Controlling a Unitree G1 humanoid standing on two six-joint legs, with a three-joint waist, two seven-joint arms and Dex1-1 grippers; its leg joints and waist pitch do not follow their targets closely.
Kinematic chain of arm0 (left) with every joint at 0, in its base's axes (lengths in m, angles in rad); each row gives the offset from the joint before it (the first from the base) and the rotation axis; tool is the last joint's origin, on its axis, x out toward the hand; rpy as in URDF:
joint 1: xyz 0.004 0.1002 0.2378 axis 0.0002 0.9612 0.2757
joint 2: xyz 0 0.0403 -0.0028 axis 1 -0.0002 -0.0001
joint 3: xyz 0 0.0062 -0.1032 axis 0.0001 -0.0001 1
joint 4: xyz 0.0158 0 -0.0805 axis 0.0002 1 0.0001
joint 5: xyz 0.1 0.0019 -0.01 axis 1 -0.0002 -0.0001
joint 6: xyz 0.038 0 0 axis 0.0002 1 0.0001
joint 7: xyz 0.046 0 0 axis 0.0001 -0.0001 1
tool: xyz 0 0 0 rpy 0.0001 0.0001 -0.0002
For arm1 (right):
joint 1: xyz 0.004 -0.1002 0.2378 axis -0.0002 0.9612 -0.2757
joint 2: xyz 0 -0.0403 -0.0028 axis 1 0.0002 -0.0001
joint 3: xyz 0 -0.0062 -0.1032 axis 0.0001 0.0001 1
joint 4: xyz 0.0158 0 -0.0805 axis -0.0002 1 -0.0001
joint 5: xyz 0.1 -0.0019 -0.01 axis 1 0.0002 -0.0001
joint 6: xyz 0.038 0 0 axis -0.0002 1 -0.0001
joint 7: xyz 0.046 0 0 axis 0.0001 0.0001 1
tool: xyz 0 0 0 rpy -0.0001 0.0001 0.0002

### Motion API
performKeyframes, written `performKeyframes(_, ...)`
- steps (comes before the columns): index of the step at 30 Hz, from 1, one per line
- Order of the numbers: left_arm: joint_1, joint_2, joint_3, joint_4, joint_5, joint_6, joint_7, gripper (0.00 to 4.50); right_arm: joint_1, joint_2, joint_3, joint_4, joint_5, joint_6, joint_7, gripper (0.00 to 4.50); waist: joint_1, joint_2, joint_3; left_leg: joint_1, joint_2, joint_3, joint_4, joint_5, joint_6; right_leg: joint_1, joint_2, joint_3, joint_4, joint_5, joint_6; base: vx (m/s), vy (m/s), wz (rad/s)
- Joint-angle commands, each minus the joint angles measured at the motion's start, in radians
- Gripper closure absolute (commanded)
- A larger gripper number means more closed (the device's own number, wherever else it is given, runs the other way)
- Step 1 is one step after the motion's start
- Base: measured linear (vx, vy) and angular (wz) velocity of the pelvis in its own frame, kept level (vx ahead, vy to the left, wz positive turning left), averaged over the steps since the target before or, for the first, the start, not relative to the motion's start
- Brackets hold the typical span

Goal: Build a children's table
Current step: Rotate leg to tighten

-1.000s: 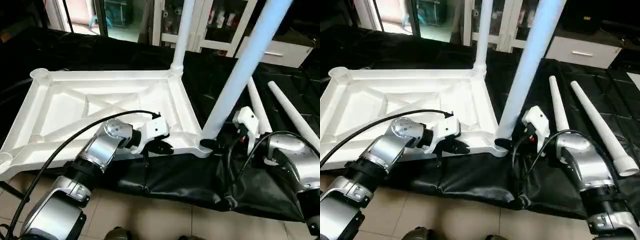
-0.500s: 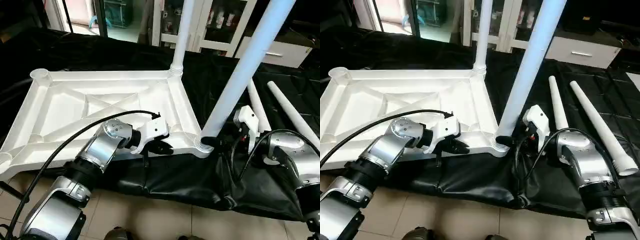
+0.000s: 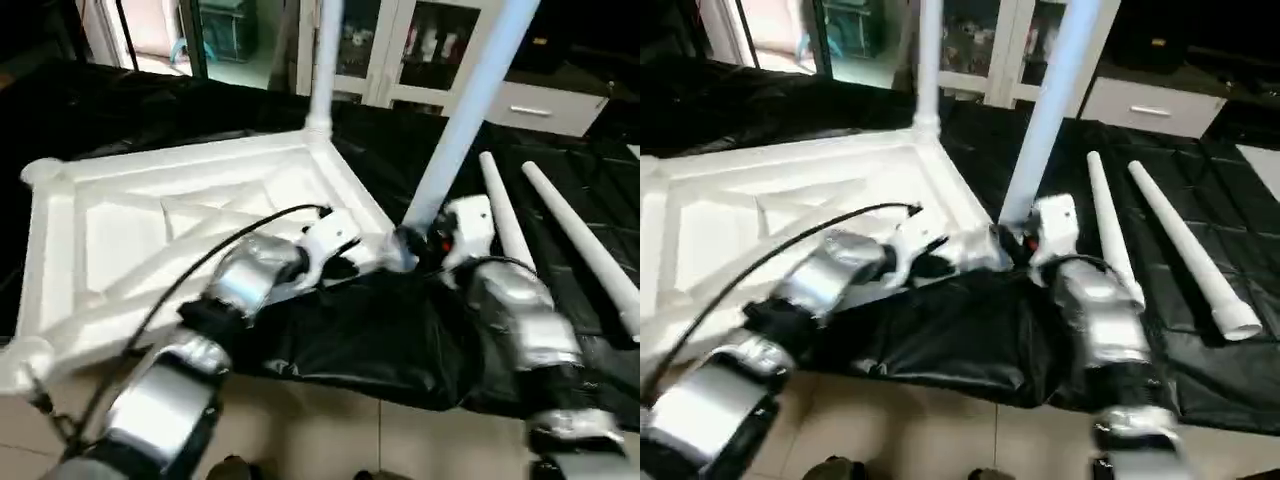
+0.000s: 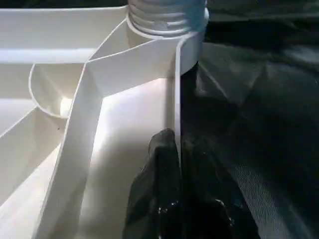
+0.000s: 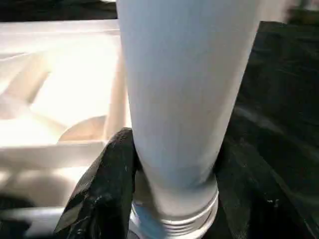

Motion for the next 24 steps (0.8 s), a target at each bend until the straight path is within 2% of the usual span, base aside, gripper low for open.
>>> performKeyframes(1, -0.097, -0.051, 0.058, -0.001, -0.024, -0.003, 0.122, 4.50, 0.015, 0.075, 0.009, 0.104, -0.012, 0.034, -0.111, 2.59, -0.014, 0.001, -0.071, 0.046, 0.040, -0.034, -0.084, -0.438, -0.039, 0.014, -0.050, 0.019, -0.094, -0.477, -0.143, 0.000, 0.000, 0.00)
performKeyframes(4, -0.117, -0.073, 0.062, 0.015, -0.027, 0.003, 0.135, 4.50, -0.015, 0.122, 0.016, 0.140, -0.020, 0.002, -0.138, 2.59, -0.019, 0.002, -0.072, 0.044, 0.041, -0.039, -0.089, -0.453, -0.043, 0.021, -0.052, 0.014, -0.097, -0.460, -0.133, 0.000, 0.000, 0.00)
performKeyframes(5, -0.121, -0.075, 0.062, 0.027, -0.028, -0.003, 0.136, 4.50, -0.023, 0.130, 0.025, 0.141, -0.023, -0.009, -0.122, 2.59, -0.021, -0.001, -0.072, 0.044, 0.042, -0.038, -0.091, -0.454, -0.038, 0.022, -0.050, 0.013, -0.097, -0.442, -0.132, 0.000, 0.000, 0.00)
performKeyframes(7, -0.122, -0.074, 0.062, 0.035, -0.027, -0.011, 0.135, 4.50, -0.028, 0.133, 0.035, 0.135, -0.027, -0.021, -0.100, 2.59, -0.019, -0.002, -0.071, 0.045, 0.041, -0.036, -0.091, -0.450, -0.031, 0.019, -0.050, 0.016, -0.096, -0.422, -0.135, 0.000, 0.000, 0.00)
performKeyframes(8, -0.114, -0.066, 0.057, 0.034, -0.024, -0.018, 0.125, 4.50, -0.028, 0.127, 0.062, 0.116, -0.034, -0.049, -0.037, 2.59, -0.019, -0.009, -0.070, 0.043, 0.040, -0.034, -0.090, -0.441, -0.022, 0.021, -0.051, 0.018, -0.096, -0.415, -0.138, 0.000, 0.000, 0.00)
performKeyframes(10, -0.108, -0.060, 0.055, 0.031, -0.021, -0.020, 0.117, 4.50, -0.024, 0.123, 0.074, 0.101, -0.030, -0.064, 0.004, 2.59, -0.017, -0.006, -0.071, 0.042, 0.040, -0.033, -0.089, -0.425, -0.010, 0.022, -0.054, 0.020, -0.096, -0.409, -0.142, 0.000, 0.000, 0.00)
performKeyframes(12, -0.103, -0.053, 0.052, 0.034, -0.018, -0.032, 0.104, 4.50, -0.023, 0.120, 0.069, 0.085, -0.017, -0.075, 0.031, 2.04, -0.017, -0.008, -0.069, 0.040, 0.040, -0.032, -0.090, -0.412, -0.002, 0.022, -0.054, 0.021, -0.095, -0.403, -0.145, 0.000, 0.000, 0.00)
performKeyframes(13, -0.101, -0.051, 0.052, 0.035, -0.018, -0.034, 0.101, 4.50, -0.023, 0.118, 0.068, 0.082, -0.014, -0.080, 0.039, 2.04, -0.017, -0.008, -0.070, 0.038, 0.040, -0.032, -0.090, -0.402, 0.003, 0.025, -0.055, 0.021, -0.094, -0.400, -0.147, 0.000, 0.000, 0.00)
performKeyframes(15, -0.087, -0.032, 0.044, 0.031, -0.015, -0.067, 0.071, 4.50, -0.018, 0.098, 0.053, 0.051, 0.005, -0.091, 0.070, 1.80, -0.015, -0.009, -0.070, 0.036, 0.041, -0.031, -0.090, -0.392, 0.011, 0.027, -0.056, 0.022, -0.094, -0.393, -0.147, 0.000, 0.000, 0.00)
performKeyframes(16, -0.080, -0.025, 0.041, 0.028, -0.014, -0.069, 0.062, 4.50, -0.014, 0.086, 0.051, 0.037, 0.008, -0.091, 0.082, 1.70, -0.017, -0.006, -0.071, 0.031, 0.041, -0.033, -0.091, -0.378, 0.015, 0.031, -0.056, 0.022, -0.090, -0.377, -0.149, 0.000, 0.000, 0.00)
performKeyframes(18, -0.066, -0.009, 0.029, 0.020, -0.012, -0.100, 0.032, 4.50, -0.005, 0.063, 0.049, 0.010, 0.021, -0.084, 0.120, 1.52, -0.016, -0.005, -0.073, 0.031, 0.042, -0.031, -0.091, -0.359, 0.024, 0.032, -0.054, 0.023, -0.087, -0.341, -0.157, 0.000, 0.000, 0.00)
performKeyframes(19, -0.055, 0.003, 0.026, 0.011, -0.016, -0.097, 0.011, 4.50, 0.006, 0.038, 0.053, -0.013, 0.021, -0.085, 0.153, 1.44, -0.018, -0.001, -0.074, 0.028, 0.043, -0.032, -0.092, -0.344, 0.030, 0.035, -0.054, 0.023, -0.082, -0.311, -0.170, 0.000, 0.000, 0.00)
performKeyframes(20, -0.040, 0.016, 0.019, 0.000, -0.020, -0.118, -0.020, 4.50, 0.020, 0.008, 0.060, -0.038, 0.024, -0.080, 0.195, 1.34, -0.019, -0.002, -0.076, 0.025, 0.044, -0.030, -0.090, -0.317, 0.035, 0.039, -0.053, 0.023, -0.077, -0.274, -0.179, 0.000, 0.000, 0.00)
performKeyframes(21, -0.025, 0.027, 0.017, -0.014, -0.029, -0.117, -0.054, 4.50, 0.035, -0.024, 0.068, -0.063, 0.030, -0.068, 0.243, 1.34, -0.017, -0.003, -0.076, 0.027, 0.045, -0.030, -0.089, -0.308, 0.041, 0.039, -0.053, 0.023, -0.077, -0.261, -0.185, 0.000, 0.000, 0.00)
performKeyframes(22, -0.014, 0.035, 0.016, -0.026, -0.035, -0.109, -0.077, 4.50, 0.047, -0.049, 0.075, -0.084, 0.037, -0.055, 0.282, 1.25, -0.015, 0.000, -0.076, 0.029, 0.046, -0.028, -0.086, -0.289, 0.054, 0.040, -0.053, 0.025, -0.073, -0.230, -0.202, 0.050, -0.010, 0.01)
performKeyframes(24, 0.014, 0.056, 0.006, -0.059, -0.045, -0.130, -0.133, 4.50, 0.078, -0.113, 0.089, -0.123, 0.049, -0.031, 0.379, 1.25, -0.013, -0.001, -0.077, 0.029, 0.045, -0.025, -0.082, -0.263, 0.069, 0.043, -0.052, 0.025, -0.071, -0.200, -0.219, 0.051, -0.011, 0.01)
